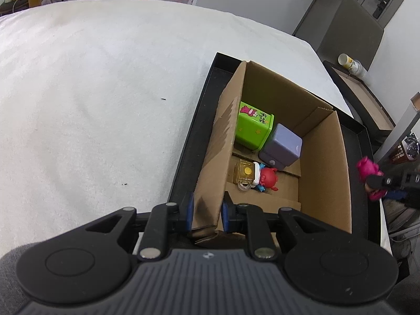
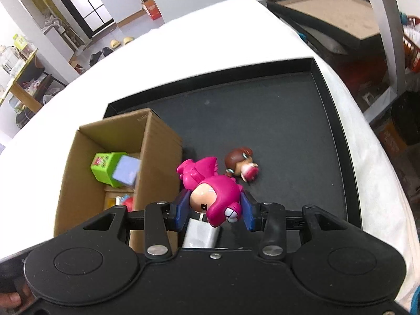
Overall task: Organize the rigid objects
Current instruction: 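Carry the pink doll into the box and open the right tool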
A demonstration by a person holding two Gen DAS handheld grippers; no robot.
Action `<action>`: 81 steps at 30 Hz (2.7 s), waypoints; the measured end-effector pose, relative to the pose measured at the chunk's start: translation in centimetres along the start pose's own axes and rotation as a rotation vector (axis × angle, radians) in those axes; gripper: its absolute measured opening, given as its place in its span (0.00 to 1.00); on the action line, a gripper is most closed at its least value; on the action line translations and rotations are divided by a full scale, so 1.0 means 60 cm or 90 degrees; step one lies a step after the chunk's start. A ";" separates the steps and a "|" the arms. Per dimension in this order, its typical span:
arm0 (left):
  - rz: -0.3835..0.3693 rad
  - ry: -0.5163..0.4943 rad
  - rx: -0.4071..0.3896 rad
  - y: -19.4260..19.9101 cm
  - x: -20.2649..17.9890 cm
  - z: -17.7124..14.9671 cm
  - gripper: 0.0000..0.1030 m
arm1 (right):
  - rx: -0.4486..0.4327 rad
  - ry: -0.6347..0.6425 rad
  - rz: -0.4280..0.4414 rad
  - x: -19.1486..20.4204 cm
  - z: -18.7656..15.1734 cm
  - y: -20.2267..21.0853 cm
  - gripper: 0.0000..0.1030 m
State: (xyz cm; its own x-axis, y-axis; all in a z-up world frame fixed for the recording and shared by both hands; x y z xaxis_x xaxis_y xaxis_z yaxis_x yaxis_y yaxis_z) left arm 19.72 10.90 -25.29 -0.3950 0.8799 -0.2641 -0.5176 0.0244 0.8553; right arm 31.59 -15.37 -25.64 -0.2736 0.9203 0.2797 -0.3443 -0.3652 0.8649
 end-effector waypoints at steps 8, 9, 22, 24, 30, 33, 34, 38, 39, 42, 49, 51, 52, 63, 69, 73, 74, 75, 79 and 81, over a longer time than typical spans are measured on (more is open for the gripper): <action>-0.027 0.003 -0.001 -0.001 0.005 -0.001 0.19 | -0.033 0.027 0.004 0.056 0.029 0.015 0.40; -0.028 0.003 0.000 -0.002 0.007 -0.001 0.19 | -0.035 0.031 0.005 0.064 0.033 0.014 0.40; -0.074 0.033 0.009 -0.013 0.025 0.002 0.19 | -0.046 0.066 -0.002 0.148 0.056 -0.016 0.40; -0.076 0.032 0.009 -0.014 0.025 0.003 0.19 | -0.044 0.067 -0.003 0.157 0.060 -0.024 0.40; -0.093 0.040 0.010 -0.019 0.029 0.003 0.21 | -0.044 0.082 -0.016 0.182 0.068 -0.049 0.40; -0.102 0.045 0.013 -0.022 0.032 0.004 0.22 | -0.040 0.082 -0.020 0.186 0.067 -0.060 0.40; -0.104 0.046 0.013 -0.022 0.032 0.005 0.22 | -0.039 0.082 -0.024 0.187 0.066 -0.064 0.40; -0.107 0.044 0.012 -0.025 0.033 0.006 0.23 | -0.026 0.095 -0.049 0.193 0.061 -0.078 0.42; -0.108 0.045 0.013 -0.026 0.034 0.007 0.23 | -0.025 0.098 -0.053 0.196 0.060 -0.078 0.43; -0.111 0.050 0.014 -0.028 0.036 0.008 0.23 | -0.030 0.106 -0.052 0.202 0.059 -0.074 0.48; -0.107 0.046 0.012 -0.027 0.033 0.007 0.23 | -0.043 0.081 -0.038 0.193 0.066 -0.057 0.50; -0.106 0.046 0.012 -0.027 0.033 0.007 0.23 | -0.047 0.081 -0.039 0.190 0.067 -0.049 0.50; -0.105 0.046 0.012 -0.027 0.033 0.008 0.23 | -0.049 0.079 -0.038 0.188 0.068 -0.046 0.50; -0.087 0.040 0.013 -0.021 0.029 0.005 0.23 | -0.073 0.044 -0.031 0.136 0.078 0.010 0.50; -0.065 0.030 0.012 -0.019 0.023 0.007 0.23 | -0.075 0.031 -0.031 0.104 0.087 0.034 0.53; -0.061 0.032 0.014 -0.019 0.023 0.005 0.23 | -0.069 0.022 -0.033 0.079 0.085 0.041 0.54; -0.060 0.032 0.014 -0.019 0.022 0.005 0.23 | -0.067 0.019 -0.034 0.073 0.083 0.043 0.54; -0.058 0.031 0.013 -0.018 0.021 0.005 0.23 | -0.066 0.016 -0.035 0.068 0.082 0.044 0.54; -0.043 0.020 0.011 -0.015 0.013 0.004 0.23 | -0.052 -0.001 -0.040 0.041 0.072 0.043 0.59; -0.036 0.018 0.011 -0.013 0.013 0.004 0.23 | -0.036 -0.012 -0.039 0.028 0.063 0.035 0.59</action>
State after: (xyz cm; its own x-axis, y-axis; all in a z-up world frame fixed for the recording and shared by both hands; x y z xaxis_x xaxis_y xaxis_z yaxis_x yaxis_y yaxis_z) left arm 19.98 11.65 -26.04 -0.3863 0.8634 -0.3244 -0.5272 0.0820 0.8458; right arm 33.79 -14.04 -21.79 -0.2344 0.9432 0.2354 -0.4103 -0.3156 0.8556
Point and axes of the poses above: each gripper's, at about its wrist camera, not at the fingertips, and y roughly against the way its jaws point, x to its left, z to its top, the point moved 5 cm from there along -y, roughly the way its jaws point, and after that the axes turned 2 degrees about x, right-handed, at the moved point
